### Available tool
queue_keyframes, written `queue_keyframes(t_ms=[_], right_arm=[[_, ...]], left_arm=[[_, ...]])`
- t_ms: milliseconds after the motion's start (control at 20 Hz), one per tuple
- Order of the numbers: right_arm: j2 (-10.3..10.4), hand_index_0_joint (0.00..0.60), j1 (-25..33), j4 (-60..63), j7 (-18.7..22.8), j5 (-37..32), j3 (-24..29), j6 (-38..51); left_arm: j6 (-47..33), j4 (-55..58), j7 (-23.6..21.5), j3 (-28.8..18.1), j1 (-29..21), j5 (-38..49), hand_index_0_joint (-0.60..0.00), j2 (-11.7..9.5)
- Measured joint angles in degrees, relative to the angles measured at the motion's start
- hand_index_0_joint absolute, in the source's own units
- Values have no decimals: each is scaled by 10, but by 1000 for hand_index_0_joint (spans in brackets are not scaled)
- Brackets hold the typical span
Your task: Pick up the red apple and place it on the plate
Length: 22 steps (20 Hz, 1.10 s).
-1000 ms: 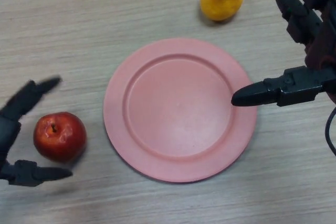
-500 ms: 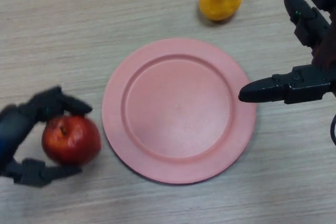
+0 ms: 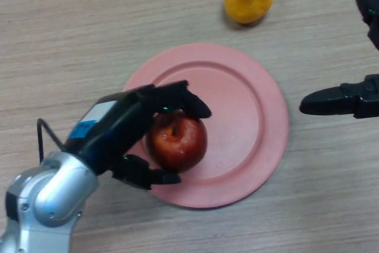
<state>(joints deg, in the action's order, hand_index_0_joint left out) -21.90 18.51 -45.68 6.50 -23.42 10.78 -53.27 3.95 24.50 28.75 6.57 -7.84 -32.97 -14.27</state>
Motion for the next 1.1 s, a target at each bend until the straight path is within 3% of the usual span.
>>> queue_keyframes(t_ms=[150,250,350,600,750,800,950,1050,1100], right_arm=[[0,0,-7,0,-1,1,14,-2],[-1,0,-16,0,-16,2,20,-6],[-5,0,-17,1,-20,7,26,-18],[-15,0,-16,4,-27,10,36,-18],[-18,0,-21,14,-46,34,35,-10],[-18,0,-24,15,-46,34,35,-8],[-11,0,-33,13,-58,34,34,-6],[-11,0,-35,6,-64,34,34,-6],[-11,0,-37,6,-69,35,34,-6]], left_arm=[[0,-12,-14,-2,-7,4,-201,14],[4,-14,-28,0,-7,8,0,17],[4,-17,-61,-3,-16,2,0,17],[13,10,-76,-35,-70,43,0,14],[21,31,-105,-83,-90,91,0,-12],[38,34,-105,-97,-85,147,0,-12],[250,117,-106,-138,-87,385,0,-13],[273,138,-127,-145,-84,448,0,-36],[284,144,-143,-154,-82,482,0,-37]])
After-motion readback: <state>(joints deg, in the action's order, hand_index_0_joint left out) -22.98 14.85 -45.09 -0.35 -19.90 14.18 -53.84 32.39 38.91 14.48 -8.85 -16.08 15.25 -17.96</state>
